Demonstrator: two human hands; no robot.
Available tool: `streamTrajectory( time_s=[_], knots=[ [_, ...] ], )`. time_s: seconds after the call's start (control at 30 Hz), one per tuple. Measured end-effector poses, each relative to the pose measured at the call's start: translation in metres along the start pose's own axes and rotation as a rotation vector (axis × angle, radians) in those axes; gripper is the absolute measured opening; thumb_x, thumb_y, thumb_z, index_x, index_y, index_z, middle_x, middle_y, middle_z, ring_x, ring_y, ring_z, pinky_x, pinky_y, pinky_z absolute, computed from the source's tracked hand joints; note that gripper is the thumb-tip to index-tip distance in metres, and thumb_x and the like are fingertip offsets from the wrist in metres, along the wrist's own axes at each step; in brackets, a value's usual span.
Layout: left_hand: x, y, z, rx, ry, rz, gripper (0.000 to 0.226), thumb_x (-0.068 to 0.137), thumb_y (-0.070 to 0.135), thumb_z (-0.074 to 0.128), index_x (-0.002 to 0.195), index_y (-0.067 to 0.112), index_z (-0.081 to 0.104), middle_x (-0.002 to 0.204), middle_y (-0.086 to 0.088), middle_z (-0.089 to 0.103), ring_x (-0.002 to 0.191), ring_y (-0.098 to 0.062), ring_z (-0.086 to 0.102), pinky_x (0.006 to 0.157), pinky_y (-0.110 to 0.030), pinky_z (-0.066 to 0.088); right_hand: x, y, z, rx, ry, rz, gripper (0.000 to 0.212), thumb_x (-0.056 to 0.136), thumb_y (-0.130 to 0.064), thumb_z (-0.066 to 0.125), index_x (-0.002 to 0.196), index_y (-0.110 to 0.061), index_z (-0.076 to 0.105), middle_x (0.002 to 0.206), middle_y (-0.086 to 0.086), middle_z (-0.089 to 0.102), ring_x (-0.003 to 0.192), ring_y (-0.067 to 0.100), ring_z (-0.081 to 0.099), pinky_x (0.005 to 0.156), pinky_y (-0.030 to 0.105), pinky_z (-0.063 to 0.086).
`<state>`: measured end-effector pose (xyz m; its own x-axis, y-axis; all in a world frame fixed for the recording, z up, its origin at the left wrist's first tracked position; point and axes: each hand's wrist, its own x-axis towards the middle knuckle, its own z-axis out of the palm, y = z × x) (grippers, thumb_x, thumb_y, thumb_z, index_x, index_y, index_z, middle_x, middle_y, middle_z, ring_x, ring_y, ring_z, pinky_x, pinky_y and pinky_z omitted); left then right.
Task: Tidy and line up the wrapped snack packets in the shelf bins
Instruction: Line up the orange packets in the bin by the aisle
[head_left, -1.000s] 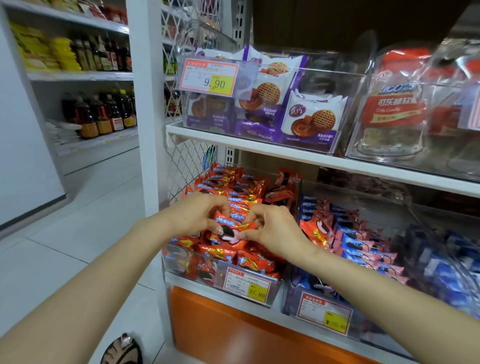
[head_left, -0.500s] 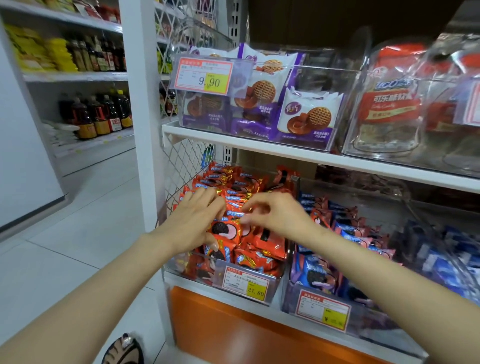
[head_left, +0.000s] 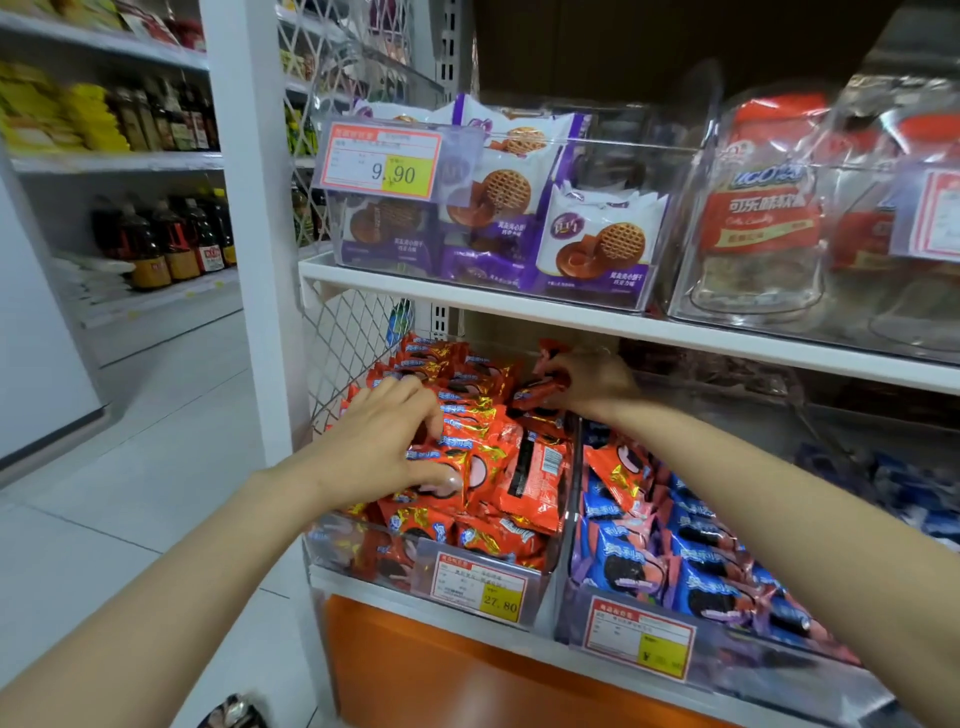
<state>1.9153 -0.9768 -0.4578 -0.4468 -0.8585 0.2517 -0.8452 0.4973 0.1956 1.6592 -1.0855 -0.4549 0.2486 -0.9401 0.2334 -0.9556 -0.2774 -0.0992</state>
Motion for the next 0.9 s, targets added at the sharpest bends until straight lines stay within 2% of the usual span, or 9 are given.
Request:
streamTrajectory(
  time_s=[0.1, 0.2, 0.33, 0.47, 0.6, 0.67, 0.73, 0.8, 0.9],
  knots=[
    [0.010, 0.011, 0.004, -0.137, 0.138, -0.010, 0.042, 0.074, 0.065, 0.054, 0.092, 0.027, 0.048, 0.096, 0.013, 0.045, 0.092, -0.008, 0.039, 0.078, -0.025, 0.028, 0.001, -0.002, -0.004, 0.021, 0.015, 0.007, 0.051, 0.070, -0.060, 0.071, 0.103, -0.022, 0.064, 0.105, -0.006, 0.064, 0.098, 0.012, 0.056, 0.073, 0.021, 0.034],
    [0.027, 0.024, 0.006, -0.223, 0.254, -0.043, 0.028, 0.084, 0.033, 0.066, 0.105, 0.019, 0.054, 0.103, 0.007, 0.052, 0.102, -0.015, 0.048, 0.090, -0.032, 0.037, -0.008, 0.009, -0.022, 0.324, 0.102, -0.004, 0.043, 0.067, -0.047, 0.079, 0.090, -0.019, 0.057, 0.083, -0.005, 0.059, 0.080, 0.012, 0.054, 0.061, 0.016, 0.037],
    [0.053, 0.036, 0.008, -0.179, 0.183, -0.121, 0.066, 0.082, 0.034, 0.069, 0.138, 0.023, 0.035, 0.131, -0.008, 0.047, 0.124, -0.025, 0.040, 0.101, -0.033, 0.031, -0.031, -0.003, -0.042, 0.818, -0.034, -0.113, 0.032, 0.074, -0.013, 0.077, 0.097, -0.020, 0.056, 0.083, -0.018, 0.061, 0.084, 0.003, 0.059, 0.070, 0.004, 0.043],
    [0.060, 0.031, 0.011, -0.065, 0.210, -0.137, 0.052, 0.085, 0.035, 0.064, 0.133, 0.023, 0.046, 0.123, -0.009, 0.056, 0.116, -0.028, 0.049, 0.087, -0.032, 0.038, -0.022, -0.017, -0.040, 0.761, -0.248, -0.187, 0.018, 0.084, -0.023, 0.067, 0.101, -0.027, 0.060, 0.099, -0.013, 0.064, 0.094, 0.003, 0.059, 0.086, 0.018, 0.045],
    [0.051, 0.005, 0.006, 0.089, 0.382, -0.297, 0.046, 0.086, 0.030, 0.064, 0.128, 0.019, 0.052, 0.118, -0.012, 0.058, 0.112, -0.031, 0.049, 0.087, -0.036, 0.038, 0.005, 0.004, -0.025, 1.023, 0.137, -0.049, 0.042, 0.081, -0.009, 0.067, 0.119, -0.012, 0.049, 0.104, -0.003, 0.058, 0.084, -0.017, 0.060, 0.090, 0.016, 0.045],
    [0.048, -0.006, 0.010, 0.159, 0.377, -0.343, 0.046, 0.085, 0.029, 0.064, 0.128, 0.018, 0.053, 0.119, -0.012, 0.055, 0.113, -0.031, 0.045, 0.088, -0.038, 0.037, 0.019, 0.009, -0.018, 0.852, 0.023, 0.046, 0.038, 0.089, -0.004, 0.059, 0.125, -0.003, 0.051, 0.102, 0.007, 0.061, 0.089, -0.008, 0.063, 0.098, 0.027, 0.040],
    [0.047, -0.011, 0.015, 0.159, 0.274, -0.333, 0.050, 0.085, 0.040, 0.062, 0.128, 0.018, 0.052, 0.121, -0.011, 0.054, 0.116, -0.029, 0.044, 0.090, -0.037, 0.037, 0.033, 0.015, -0.006, 0.355, -0.103, 0.073, 0.038, 0.091, -0.019, 0.060, 0.127, -0.009, 0.054, 0.119, 0.006, 0.060, 0.113, 0.013, 0.057, 0.087, 0.015, 0.031],
    [0.046, -0.012, 0.013, 0.101, 0.209, -0.319, 0.055, 0.084, 0.055, 0.056, 0.126, 0.020, 0.054, 0.122, -0.010, 0.054, 0.118, -0.027, 0.044, 0.092, -0.036, 0.037, 0.037, 0.016, 0.001, -0.002, -0.021, 0.015, 0.037, 0.087, -0.032, 0.064, 0.118, -0.013, 0.059, 0.118, 0.003, 0.061, 0.113, 0.020, 0.055, 0.078, 0.018, 0.031],
    [0.047, -0.011, 0.005, 0.045, 0.195, -0.317, 0.056, 0.084, 0.063, 0.046, 0.122, 0.025, 0.060, 0.123, -0.011, 0.054, 0.120, -0.028, 0.043, 0.096, -0.036, 0.036, 0.043, 0.018, 0.000, 0.036, 0.004, -0.005, 0.032, 0.084, -0.022, 0.068, 0.112, -0.009, 0.061, 0.108, 0.005, 0.062, 0.103, 0.020, 0.057, 0.079, 0.026, 0.040]
  ],
)
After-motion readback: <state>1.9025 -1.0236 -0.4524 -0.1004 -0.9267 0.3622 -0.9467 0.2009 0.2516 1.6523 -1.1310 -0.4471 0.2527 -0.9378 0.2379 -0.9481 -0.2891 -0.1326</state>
